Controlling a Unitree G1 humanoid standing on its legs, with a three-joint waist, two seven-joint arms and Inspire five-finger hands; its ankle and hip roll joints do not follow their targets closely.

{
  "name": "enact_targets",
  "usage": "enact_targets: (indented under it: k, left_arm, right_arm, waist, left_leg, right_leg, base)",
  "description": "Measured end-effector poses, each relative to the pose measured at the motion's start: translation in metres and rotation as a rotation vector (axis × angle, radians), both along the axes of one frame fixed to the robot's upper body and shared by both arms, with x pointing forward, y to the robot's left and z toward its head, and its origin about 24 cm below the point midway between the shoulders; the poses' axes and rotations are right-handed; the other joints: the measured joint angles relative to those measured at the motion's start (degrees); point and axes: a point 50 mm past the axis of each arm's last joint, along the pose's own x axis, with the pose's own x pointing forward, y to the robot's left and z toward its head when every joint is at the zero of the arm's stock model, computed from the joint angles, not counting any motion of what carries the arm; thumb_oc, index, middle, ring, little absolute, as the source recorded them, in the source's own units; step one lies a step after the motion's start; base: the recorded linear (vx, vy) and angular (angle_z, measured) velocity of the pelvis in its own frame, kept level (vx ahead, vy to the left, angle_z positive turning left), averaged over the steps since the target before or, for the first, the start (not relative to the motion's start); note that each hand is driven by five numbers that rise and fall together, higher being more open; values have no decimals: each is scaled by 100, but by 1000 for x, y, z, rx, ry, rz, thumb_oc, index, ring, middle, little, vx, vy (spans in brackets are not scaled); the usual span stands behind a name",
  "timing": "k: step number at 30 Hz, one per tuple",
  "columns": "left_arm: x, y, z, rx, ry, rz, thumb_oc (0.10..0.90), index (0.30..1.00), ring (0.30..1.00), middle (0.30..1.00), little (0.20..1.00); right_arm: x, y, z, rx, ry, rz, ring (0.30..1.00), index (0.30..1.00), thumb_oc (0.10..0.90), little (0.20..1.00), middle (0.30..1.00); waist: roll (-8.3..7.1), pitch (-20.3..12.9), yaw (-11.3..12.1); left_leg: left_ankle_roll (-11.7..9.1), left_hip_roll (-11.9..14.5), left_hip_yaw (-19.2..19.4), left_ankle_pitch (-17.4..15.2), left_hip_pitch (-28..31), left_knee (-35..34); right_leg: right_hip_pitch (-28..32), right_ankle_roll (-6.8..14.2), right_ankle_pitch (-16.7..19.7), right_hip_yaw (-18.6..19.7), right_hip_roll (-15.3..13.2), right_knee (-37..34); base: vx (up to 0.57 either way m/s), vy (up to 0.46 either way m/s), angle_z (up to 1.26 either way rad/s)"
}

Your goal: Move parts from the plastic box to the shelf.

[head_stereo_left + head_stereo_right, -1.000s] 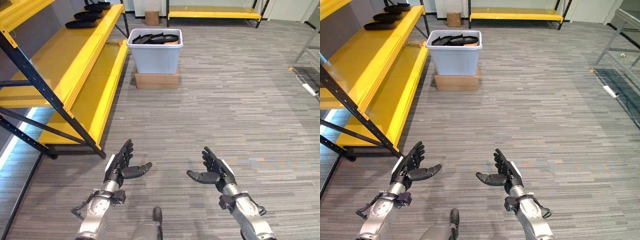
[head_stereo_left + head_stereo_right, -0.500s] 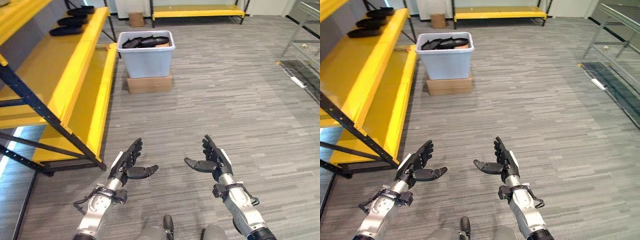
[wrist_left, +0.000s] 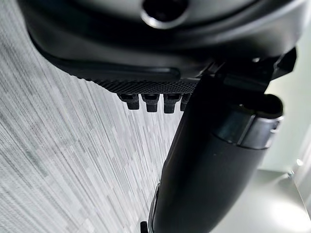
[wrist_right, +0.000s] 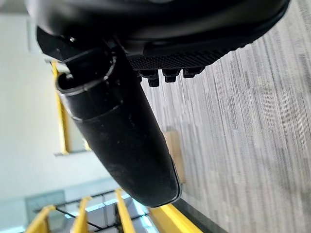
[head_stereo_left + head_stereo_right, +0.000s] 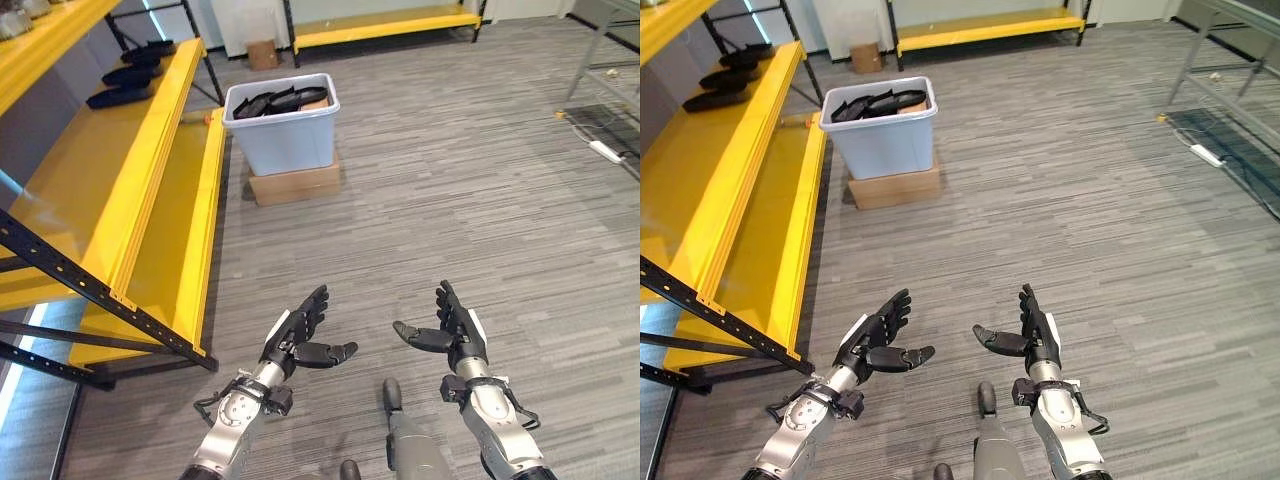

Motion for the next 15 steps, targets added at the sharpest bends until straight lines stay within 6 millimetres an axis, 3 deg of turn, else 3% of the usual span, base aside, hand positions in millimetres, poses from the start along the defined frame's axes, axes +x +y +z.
enact_targets:
  k: [1,2,5,7,9,13,15]
  left_arm:
    - [-1,1,-1,4,4,3,900,1000,1000,1000,1000]
    - [-4,1,-3,0,13,21,900,1000,1000,1000,1000]
    - [0,7,2,6,-7,60,900,1000,1000,1000,1000]
    - [2,8,6,3,-27,66,900,1000,1000,1000,1000]
    - [3,8,10,-4,-44,71,900,1000,1000,1000,1000]
    - [5,10,17,-12,-72,79,900,1000,1000,1000,1000]
    - [6,9,19,-12,-81,88,900,1000,1000,1000,1000]
  right_arm:
    - [0,0,0,-3,-1,7,1000,1000,900,1000,1000]
    - [0,-2,1,-22,-2,25,1000,1000,900,1000,1000]
    - [7,-2,8,-52,-27,73,1000,1000,900,1000,1000]
    - [12,-4,15,-66,-49,84,1000,1000,900,1000,1000]
    - [17,-5,20,-71,-72,91,1000,1000,900,1000,1000]
    - [16,-5,20,-71,-67,105,1000,1000,900,1000,1000]
    - [16,-5,19,-70,-65,104,1000,1000,900,1000,1000]
  waist:
    - [-8,1,2]
    - [98,-17,11]
    - [136,-26,57]
    - [134,-25,53]
    - [127,-21,34]
    - [123,-22,18]
    - [115,-27,-10]
  left_leg:
    - [-81,43,-74,-56,69,4]
    - [-221,200,-215,-166,140,26]
    - [-458,630,-371,-278,219,67]
    - [-537,777,-372,-326,335,74]
    - [-590,897,-409,-357,405,174]
    - [-656,996,-514,-434,397,393]
    - [-684,1019,-503,-448,150,841]
  right_leg:
    - [95,-80,290,1,33,80]
    - [91,-254,327,-63,204,276]
    - [108,-583,-142,-424,504,639]
    - [109,-699,-452,-583,602,972]
    - [131,-690,-860,-704,642,1330]
    - [128,-666,-1319,-851,666,1668]
    - [135,-679,-1468,-885,656,1714]
  base:
    - [402,-302,41]
    - [368,-281,30]
    - [332,-267,26]
    - [313,-225,34]
    - [315,-212,31]
    - [241,-185,24]
    - [147,-148,30]
